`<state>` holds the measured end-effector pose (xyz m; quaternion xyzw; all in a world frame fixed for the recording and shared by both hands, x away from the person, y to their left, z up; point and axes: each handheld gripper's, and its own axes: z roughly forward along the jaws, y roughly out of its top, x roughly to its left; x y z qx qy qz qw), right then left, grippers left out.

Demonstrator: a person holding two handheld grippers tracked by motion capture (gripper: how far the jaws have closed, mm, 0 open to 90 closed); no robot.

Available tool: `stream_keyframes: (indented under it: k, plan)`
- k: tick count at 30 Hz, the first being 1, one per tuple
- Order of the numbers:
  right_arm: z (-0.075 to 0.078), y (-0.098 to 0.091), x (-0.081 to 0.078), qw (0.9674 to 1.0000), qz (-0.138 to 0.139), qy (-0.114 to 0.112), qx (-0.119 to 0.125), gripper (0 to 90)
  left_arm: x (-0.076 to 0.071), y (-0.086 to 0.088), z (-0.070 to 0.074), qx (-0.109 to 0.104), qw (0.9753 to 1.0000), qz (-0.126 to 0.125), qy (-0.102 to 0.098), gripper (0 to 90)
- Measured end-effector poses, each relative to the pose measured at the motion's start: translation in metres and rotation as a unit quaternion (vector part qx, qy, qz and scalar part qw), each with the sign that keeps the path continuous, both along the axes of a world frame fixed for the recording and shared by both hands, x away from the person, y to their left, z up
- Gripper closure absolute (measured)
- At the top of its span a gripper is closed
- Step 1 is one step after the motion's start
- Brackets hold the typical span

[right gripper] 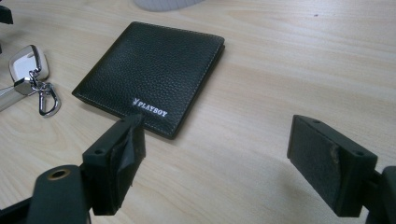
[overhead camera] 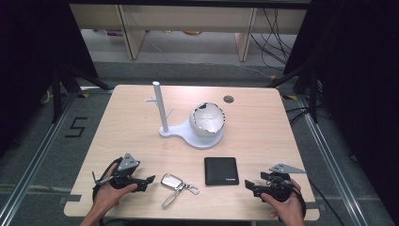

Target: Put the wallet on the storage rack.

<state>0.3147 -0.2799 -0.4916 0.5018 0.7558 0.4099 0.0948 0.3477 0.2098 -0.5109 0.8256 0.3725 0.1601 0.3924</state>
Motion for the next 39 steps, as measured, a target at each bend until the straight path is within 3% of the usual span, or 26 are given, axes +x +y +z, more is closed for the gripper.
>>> stream_keyframes:
  k: [1, 2, 3, 6, 7, 8, 10, 12, 15, 16, 17, 19, 20, 22, 23, 25, 26, 27, 28, 29, 34, 37, 38, 39]
  plan:
    - [0.000, 0.000, 0.001, 1.0000, 0.000, -0.003, -0.003, 20.8, 0.000, -0.001, 0.000, -0.007, 1.0000, -0.001, 0.001, 15.0]
    - [0.002, 0.002, -0.001, 0.9999, -0.005, 0.009, 0.001, 20.9, 0.000, -0.002, 0.001, -0.007, 0.9999, -0.008, 0.001, 15.0]
    - [0.001, 0.001, 0.000, 1.0000, 0.003, -0.003, -0.007, 21.2, -0.001, -0.004, 0.002, -0.013, 0.9999, -0.007, -0.001, 15.0]
    - [0.001, 0.004, -0.001, 0.9998, -0.004, 0.010, 0.014, 22.3, -0.001, -0.010, 0.005, -0.007, 0.9997, -0.021, -0.004, 15.1]
    - [0.001, 0.004, 0.000, 0.9998, -0.008, 0.009, 0.015, 22.6, 0.000, -0.012, 0.007, -0.009, 0.9996, -0.025, -0.003, 15.1]
    - [0.001, 0.001, 0.002, 0.9999, 0.008, -0.001, 0.015, 22.8, 0.000, -0.015, 0.010, -0.014, 0.9995, -0.028, -0.004, 15.2]
    - [0.003, 0.002, 0.001, 0.9998, 0.000, 0.003, 0.017, 23.3, 0.001, -0.017, 0.013, -0.017, 0.9994, -0.030, -0.006, 16.4]
    - [0.003, 0.000, 0.002, 0.9999, 0.005, -0.002, 0.016, 23.6, 0.001, -0.023, 0.019, -0.026, 0.9990, -0.036, -0.007, 18.3]
    - [0.002, 0.002, 0.005, 0.9997, 0.001, 0.002, 0.024, 24.2, 0.001, -0.038, 0.030, -0.029, 0.9976, -0.060, -0.016, 28.7]
    - [0.004, 0.001, 0.005, 0.9998, 0.004, -0.004, 0.019, 24.5, 0.000, -0.045, 0.033, -0.025, 0.9970, -0.070, -0.020, 32.4]
    - [0.004, 0.004, 0.006, 0.9994, 0.002, 0.000, 0.036, 25.3, -0.001, -0.053, 0.036, -0.022, 0.9961, -0.084, -0.019, 40.0]
    - [0.006, 0.005, 0.005, 0.9991, 0.000, 0.008, 0.042, 25.8, -0.001, -0.069, 0.039, -0.009, 0.9935, -0.113, -0.010, 44.6]
    - [0.007, 0.003, 0.007, 0.9997, 0.005, -0.012, 0.023, 25.9, -0.001, -0.078, 0.039, -0.001, 0.9926, -0.121, -0.005, 46.2]
    - [0.008, 0.006, 0.007, 0.9987, 0.001, -0.003, 0.050, 26.4, -0.001, -0.094, 0.038, 0.009, 0.9906, -0.137, -0.001, 56.3]
    - [0.007, 0.003, 0.009, 0.9991, 0.009, -0.010, 0.040, 26.9, 0.000, -0.103, 0.038, 0.014, 0.9881, -0.153, -0.001, 60.3]
    - [0.008, 0.004, 0.011, 0.9987, 0.010, -0.010, 0.048, 27.4, 0.003, -0.115, 0.038, 0.020, 0.9864, -0.163, 0.001, 67.8]
    - [0.010, 0.005, 0.010, 0.9985, 0.001, 0.006, 0.054, 27.6, 0.006, -0.120, 0.038, 0.018, 0.9857, -0.167, 0.001, 71.4]
    - [0.009, 0.004, 0.013, 0.9986, 0.008, -0.001, 0.052, 28.2, 0.008, -0.125, 0.038, 0.021, 0.9855, -0.168, 0.002, 74.0]
    - [0.009, 0.008, 0.012, 0.9977, -0.003, 0.013, 0.066, 29.2, 0.010, -0.130, 0.038, 0.025, 0.9846, -0.173, 0.004, 76.6]
    - [0.007, 0.005, 0.016, 0.9984, 0.011, -0.004, 0.055, 29.5, 0.013, -0.135, 0.037, 0.029, 0.9835, -0.178, 0.005, 78.1]
    - [0.005, 0.011, 0.023, 0.9982, 0.014, 0.014, 0.057, 32.3, 0.022, -0.156, 0.030, 0.043, 0.9808, -0.189, 0.022, 83.9]
    - [0.004, 0.016, 0.028, 0.9979, 0.018, 0.019, 0.059, 32.4, 0.025, -0.164, 0.028, 0.043, 0.9814, -0.186, 0.024, 85.1]
    - [0.003, 0.018, 0.032, 0.9981, 0.017, 0.019, 0.056, 33.1, 0.027, -0.168, 0.029, 0.063, 0.9777, -0.199, 0.027, 85.4]
    - [0.003, 0.018, 0.032, 0.9981, 0.017, 0.019, 0.056, 33.1, 0.027, -0.168, 0.029, 0.063, 0.9777, -0.199, 0.027, 85.4]
